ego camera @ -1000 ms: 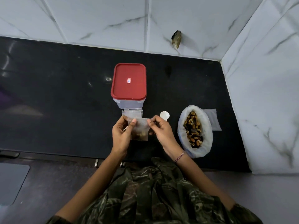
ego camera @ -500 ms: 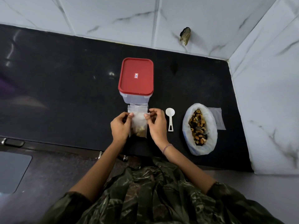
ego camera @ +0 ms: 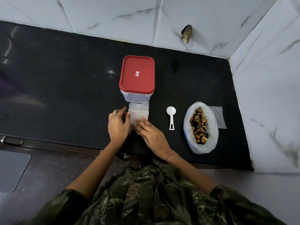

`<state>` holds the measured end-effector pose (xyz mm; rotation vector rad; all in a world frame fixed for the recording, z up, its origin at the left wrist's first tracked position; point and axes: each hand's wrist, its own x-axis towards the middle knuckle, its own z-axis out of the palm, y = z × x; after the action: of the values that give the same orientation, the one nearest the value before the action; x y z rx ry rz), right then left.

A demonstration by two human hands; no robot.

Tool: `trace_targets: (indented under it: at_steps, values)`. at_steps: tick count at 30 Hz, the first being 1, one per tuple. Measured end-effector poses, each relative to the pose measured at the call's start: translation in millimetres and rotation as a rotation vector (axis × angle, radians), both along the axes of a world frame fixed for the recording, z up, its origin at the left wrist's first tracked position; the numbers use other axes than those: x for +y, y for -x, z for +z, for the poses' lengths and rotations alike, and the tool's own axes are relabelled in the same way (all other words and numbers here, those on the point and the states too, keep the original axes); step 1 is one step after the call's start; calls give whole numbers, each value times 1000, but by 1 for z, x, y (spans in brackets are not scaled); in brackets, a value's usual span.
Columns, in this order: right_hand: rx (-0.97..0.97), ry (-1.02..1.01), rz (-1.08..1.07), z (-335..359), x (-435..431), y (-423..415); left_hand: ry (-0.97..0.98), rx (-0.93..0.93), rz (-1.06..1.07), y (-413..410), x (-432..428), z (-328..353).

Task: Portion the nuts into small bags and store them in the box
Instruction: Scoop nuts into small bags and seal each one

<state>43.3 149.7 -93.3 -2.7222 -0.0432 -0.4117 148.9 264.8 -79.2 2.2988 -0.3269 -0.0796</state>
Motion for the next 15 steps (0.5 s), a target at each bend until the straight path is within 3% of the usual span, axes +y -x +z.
trace_targets:
  at_steps: [4,6,10,15]
  values:
    - [78,-15,30,-8,1,2,-115,-224,-276,21,15,-8]
    - [110,-100,-1,-5,2,3,-170,-239,-401,27,20,-19]
    - [126,-160,-93,3,3,-3,-241,-223,-439,27,21,-26]
    - [203,-43,-51,-8,3,-8,-323,-249,-446,28,22,-28]
